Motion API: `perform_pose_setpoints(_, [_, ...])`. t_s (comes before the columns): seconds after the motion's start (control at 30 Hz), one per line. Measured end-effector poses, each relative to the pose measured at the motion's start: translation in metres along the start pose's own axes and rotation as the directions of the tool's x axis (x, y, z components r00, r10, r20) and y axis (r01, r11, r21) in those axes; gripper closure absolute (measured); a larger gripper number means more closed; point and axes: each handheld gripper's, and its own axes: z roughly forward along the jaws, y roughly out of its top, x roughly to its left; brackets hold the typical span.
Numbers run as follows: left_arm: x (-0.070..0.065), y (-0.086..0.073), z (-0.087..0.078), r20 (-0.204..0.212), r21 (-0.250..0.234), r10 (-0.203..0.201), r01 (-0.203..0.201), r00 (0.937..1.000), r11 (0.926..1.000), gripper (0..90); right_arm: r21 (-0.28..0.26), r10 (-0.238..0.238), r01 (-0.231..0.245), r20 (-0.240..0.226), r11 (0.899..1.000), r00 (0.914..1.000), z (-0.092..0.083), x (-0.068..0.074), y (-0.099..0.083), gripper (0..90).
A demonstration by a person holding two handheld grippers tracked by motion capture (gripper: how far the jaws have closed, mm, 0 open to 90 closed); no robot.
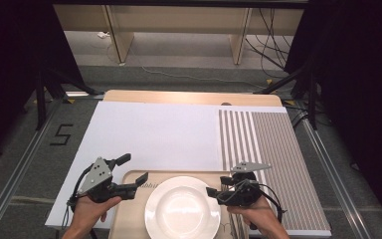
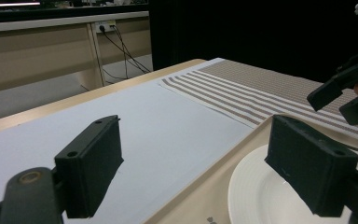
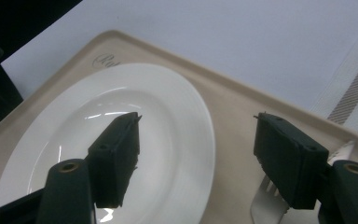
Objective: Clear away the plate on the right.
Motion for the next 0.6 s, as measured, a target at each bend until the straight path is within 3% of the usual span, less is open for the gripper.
perform_pose_setpoints(0.2, [0.000, -0.001, 0.001, 0.009, -0.005, -0.006, 0.006, 0.9999, 1.0000, 17.3, -0.103, -0.032, 0.036, 0.042, 0.994, 0.9986, -0.016, 0.002, 0.002, 28.4])
perform_pose_setpoints(0.23, [0.000, -0.001, 0.001, 0.009, -0.002, -0.005, 0.005, 0.9999, 1.0000, 17.3, -0.122, -0.040, 0.047, 0.061, 0.991, 0.9974, -0.018, 0.002, 0.002, 28.4])
perform_pose_setpoints(0.37, [0.000, -0.001, 0.001, 0.004, 0.009, -0.006, 0.006, 1.0000, 0.9999, 17.3, -0.205, -0.040, 0.050, 0.052, 0.977, 0.9978, -0.030, 0.002, 0.002, 27.6])
perform_pose_setpoints(0.43, [0.000, -0.001, 0.001, 0.006, 0.011, -0.005, 0.005, 1.0000, 0.9999, 17.3, -0.243, -0.046, 0.063, 0.079, 0.968, 0.9959, -0.032, 0.002, 0.001, 27.2])
perform_pose_setpoints(0.5, [0.000, -0.001, 0.001, 0.006, 0.012, -0.006, 0.006, 1.0000, 0.9999, 17.3, -0.266, -0.049, 0.069, 0.080, 0.961, 0.9956, -0.035, 0.002, 0.001, 27.1])
perform_pose_setpoints(0.53, [0.000, -0.001, 0.001, 0.006, 0.011, -0.006, 0.006, 1.0000, 0.9999, 17.3, -0.277, -0.063, 0.090, 0.103, 0.957, 0.9926, -0.035, 0.002, 0.000, 27.0])
perform_pose_setpoints(0.57, [0.000, -0.001, 0.001, 0.006, 0.011, -0.006, 0.006, 1.0000, 0.9999, 17.3, -0.259, -0.069, 0.098, 0.117, 0.961, 0.9908, -0.037, 0.003, 0.000, 26.8])
perform_pose_setpoints(0.6, [0.000, -0.001, 0.001, 0.006, 0.010, -0.007, 0.007, 1.0000, 0.9999, 17.3, -0.268, -0.074, 0.107, 0.132, 0.957, 0.9885, -0.038, 0.003, 0.000, 26.8])
